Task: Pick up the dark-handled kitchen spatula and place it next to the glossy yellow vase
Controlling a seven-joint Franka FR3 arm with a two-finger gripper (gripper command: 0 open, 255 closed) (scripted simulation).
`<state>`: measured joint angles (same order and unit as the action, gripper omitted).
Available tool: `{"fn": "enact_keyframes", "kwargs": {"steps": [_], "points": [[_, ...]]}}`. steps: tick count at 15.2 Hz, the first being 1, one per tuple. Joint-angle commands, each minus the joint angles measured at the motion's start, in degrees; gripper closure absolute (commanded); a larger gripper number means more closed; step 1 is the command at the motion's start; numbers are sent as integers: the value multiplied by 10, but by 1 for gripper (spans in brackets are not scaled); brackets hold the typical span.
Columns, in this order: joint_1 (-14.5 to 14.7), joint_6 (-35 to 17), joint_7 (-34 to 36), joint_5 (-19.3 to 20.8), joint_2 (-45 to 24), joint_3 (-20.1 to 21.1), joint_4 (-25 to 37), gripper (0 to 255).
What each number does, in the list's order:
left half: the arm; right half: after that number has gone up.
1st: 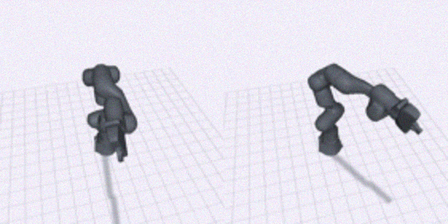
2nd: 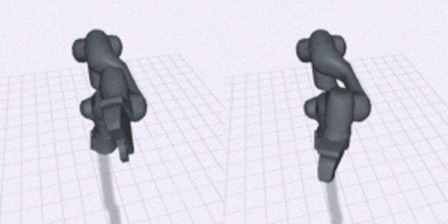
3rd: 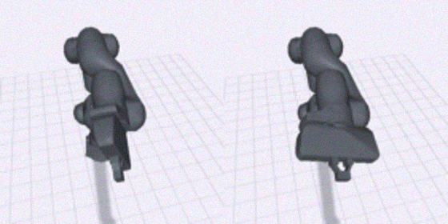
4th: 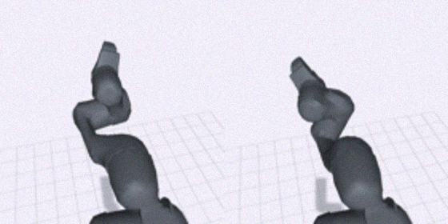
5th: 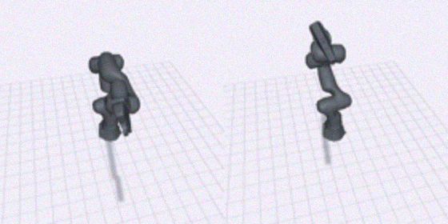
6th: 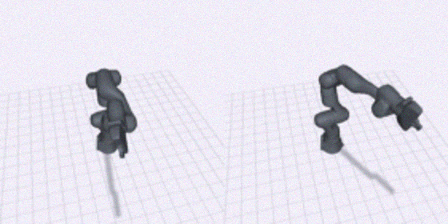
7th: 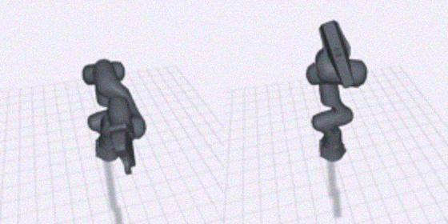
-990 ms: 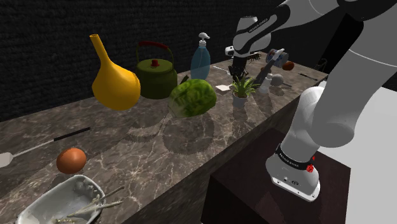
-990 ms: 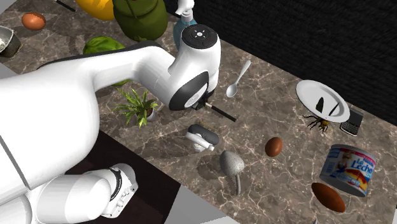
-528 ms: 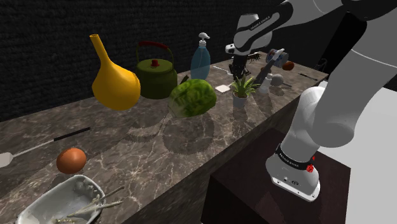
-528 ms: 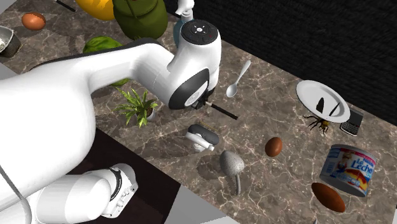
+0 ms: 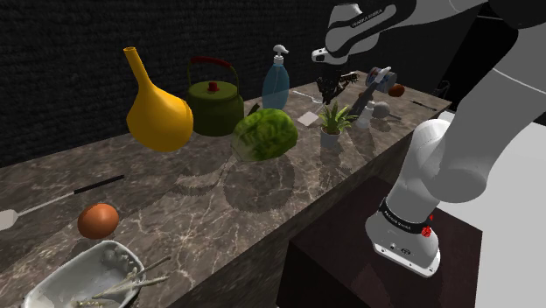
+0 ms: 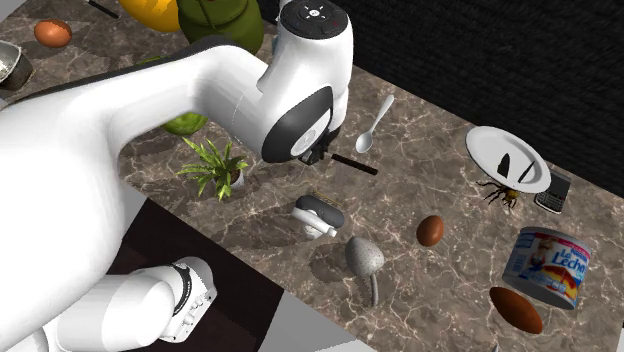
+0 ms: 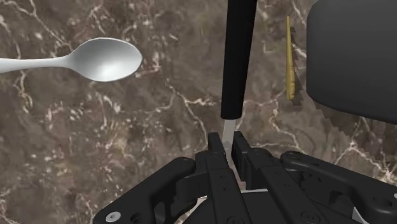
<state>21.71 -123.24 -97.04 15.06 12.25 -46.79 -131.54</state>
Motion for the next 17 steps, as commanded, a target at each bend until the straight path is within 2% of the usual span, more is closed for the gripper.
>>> {"fn": "enact_keyframes", "kwargs": {"steps": [1, 17], "points": [[-2, 17, 4, 5, 11, 5, 8, 255], [-5, 147, 11, 16, 56, 38, 98, 255]]}}
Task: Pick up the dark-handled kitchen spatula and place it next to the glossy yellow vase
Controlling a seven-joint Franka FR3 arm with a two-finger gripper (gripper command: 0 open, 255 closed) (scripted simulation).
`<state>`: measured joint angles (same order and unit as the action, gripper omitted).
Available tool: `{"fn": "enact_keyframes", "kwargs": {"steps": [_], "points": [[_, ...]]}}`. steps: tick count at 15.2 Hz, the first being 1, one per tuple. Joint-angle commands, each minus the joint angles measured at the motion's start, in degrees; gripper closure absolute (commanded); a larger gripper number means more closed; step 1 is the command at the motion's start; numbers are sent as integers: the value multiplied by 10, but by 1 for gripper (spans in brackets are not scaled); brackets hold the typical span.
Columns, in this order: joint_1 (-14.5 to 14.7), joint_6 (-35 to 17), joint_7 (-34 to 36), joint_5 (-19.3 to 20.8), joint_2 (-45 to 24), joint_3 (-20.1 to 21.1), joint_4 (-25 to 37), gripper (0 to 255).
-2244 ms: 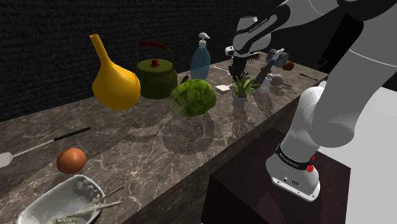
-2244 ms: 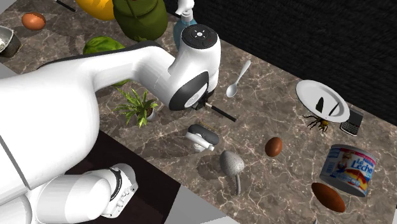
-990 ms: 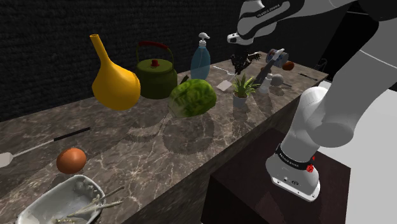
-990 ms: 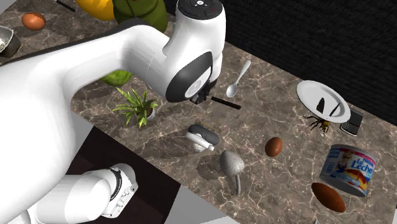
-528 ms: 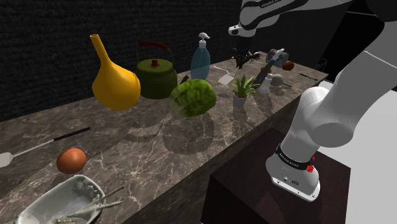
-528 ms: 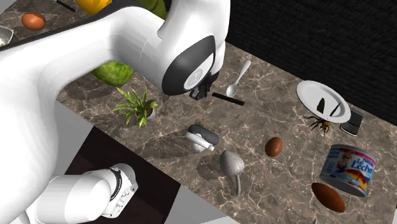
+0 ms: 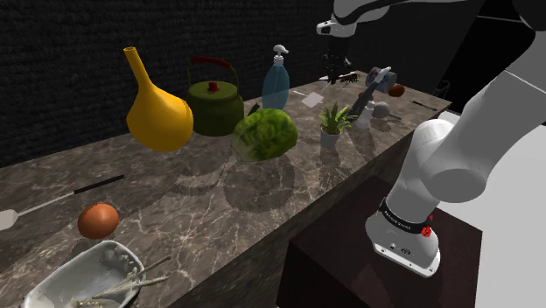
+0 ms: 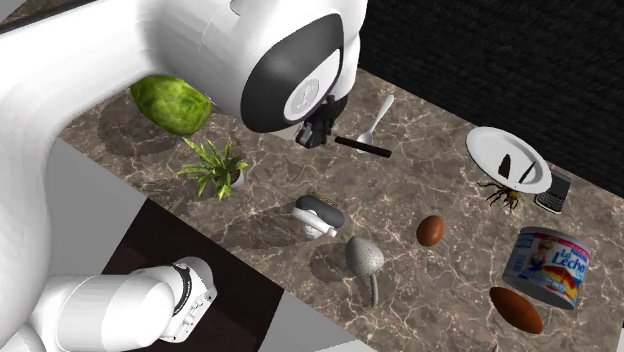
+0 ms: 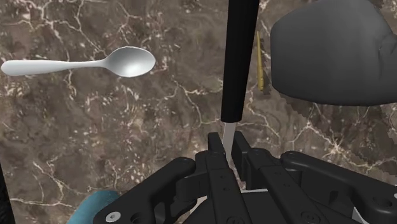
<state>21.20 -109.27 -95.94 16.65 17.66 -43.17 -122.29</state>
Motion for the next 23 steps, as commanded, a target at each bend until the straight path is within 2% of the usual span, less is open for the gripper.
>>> {"fn": "enact_keyframes", "kwargs": {"steps": [1, 23], "points": [[0, 16, 0, 0, 3, 4, 12, 255], [11, 182, -20, -20, -8, 23, 189, 255]]}}
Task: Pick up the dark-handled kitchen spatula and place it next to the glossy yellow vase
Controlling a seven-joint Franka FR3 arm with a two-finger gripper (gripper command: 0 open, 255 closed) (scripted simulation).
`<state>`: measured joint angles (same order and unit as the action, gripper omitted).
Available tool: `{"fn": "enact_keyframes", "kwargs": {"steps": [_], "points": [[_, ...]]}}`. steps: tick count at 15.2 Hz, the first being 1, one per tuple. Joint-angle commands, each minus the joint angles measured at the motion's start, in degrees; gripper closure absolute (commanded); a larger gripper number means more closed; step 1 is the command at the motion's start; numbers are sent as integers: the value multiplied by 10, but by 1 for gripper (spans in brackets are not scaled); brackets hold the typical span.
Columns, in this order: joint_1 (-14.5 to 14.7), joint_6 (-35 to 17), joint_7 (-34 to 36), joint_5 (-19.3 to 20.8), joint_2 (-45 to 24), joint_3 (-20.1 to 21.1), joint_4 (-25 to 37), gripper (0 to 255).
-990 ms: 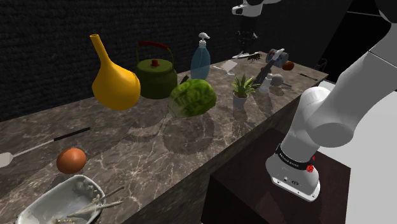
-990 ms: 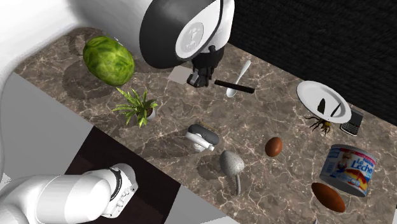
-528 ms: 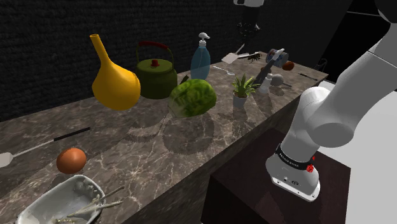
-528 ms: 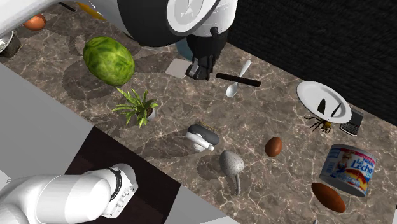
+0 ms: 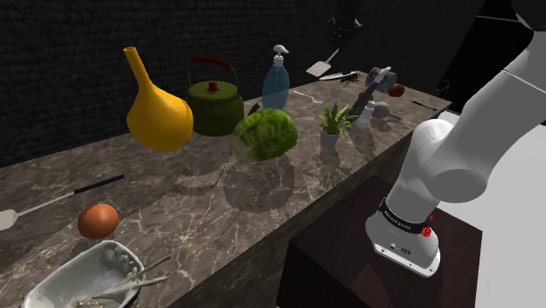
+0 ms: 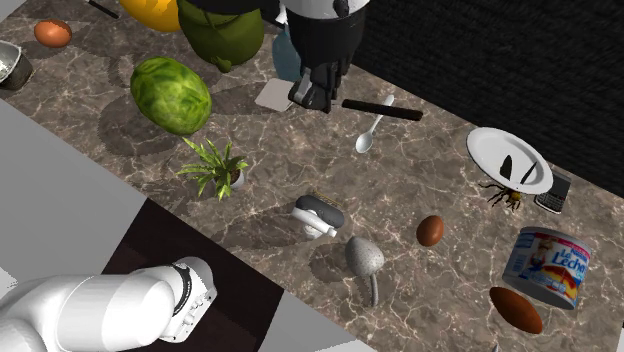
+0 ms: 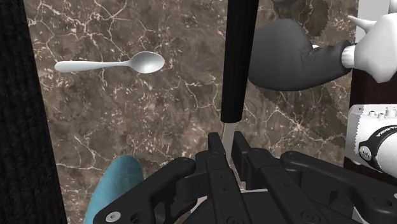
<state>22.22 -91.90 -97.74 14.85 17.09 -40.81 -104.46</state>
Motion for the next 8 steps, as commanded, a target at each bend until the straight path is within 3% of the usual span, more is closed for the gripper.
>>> {"fn": "enact_keyframes", "kwargs": {"steps": [1, 8], "points": [[1, 16, -4, -3, -5, 0, 20, 255], [6, 69, -18, -16, -27, -4, 92, 255]]}}
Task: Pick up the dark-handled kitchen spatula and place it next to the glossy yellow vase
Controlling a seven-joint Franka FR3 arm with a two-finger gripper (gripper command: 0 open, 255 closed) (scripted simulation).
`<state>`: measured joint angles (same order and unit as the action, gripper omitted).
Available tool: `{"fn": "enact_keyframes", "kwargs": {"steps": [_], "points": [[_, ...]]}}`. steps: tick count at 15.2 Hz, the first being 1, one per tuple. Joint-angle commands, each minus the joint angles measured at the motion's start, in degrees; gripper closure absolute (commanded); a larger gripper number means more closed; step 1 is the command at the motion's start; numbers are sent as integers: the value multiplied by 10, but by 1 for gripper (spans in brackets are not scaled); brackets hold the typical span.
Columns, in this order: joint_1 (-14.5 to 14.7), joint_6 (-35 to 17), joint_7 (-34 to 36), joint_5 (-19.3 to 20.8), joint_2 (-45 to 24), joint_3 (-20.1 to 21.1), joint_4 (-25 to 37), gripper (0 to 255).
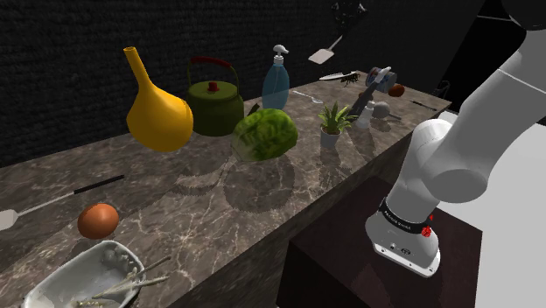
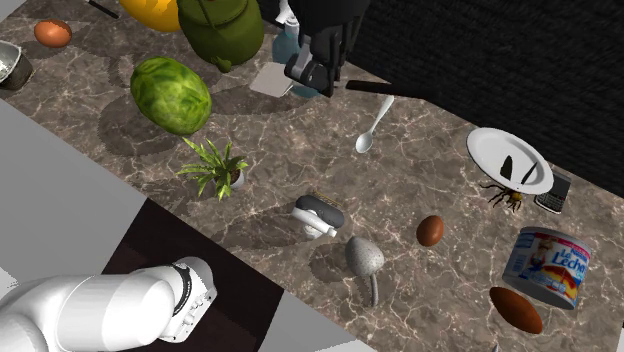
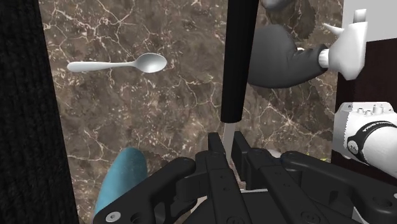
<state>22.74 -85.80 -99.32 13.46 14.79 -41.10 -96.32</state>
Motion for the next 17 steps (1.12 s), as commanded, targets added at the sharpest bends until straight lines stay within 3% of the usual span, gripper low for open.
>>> {"fn": "enact_keyframes", "kwargs": {"steps": [1, 12, 17], "points": [[1, 16, -5, -4, -7, -2, 22, 255], [3, 103, -42, -39, -67, -24, 160, 255], [30, 110, 58, -10, -8, 51, 105, 255]]}}
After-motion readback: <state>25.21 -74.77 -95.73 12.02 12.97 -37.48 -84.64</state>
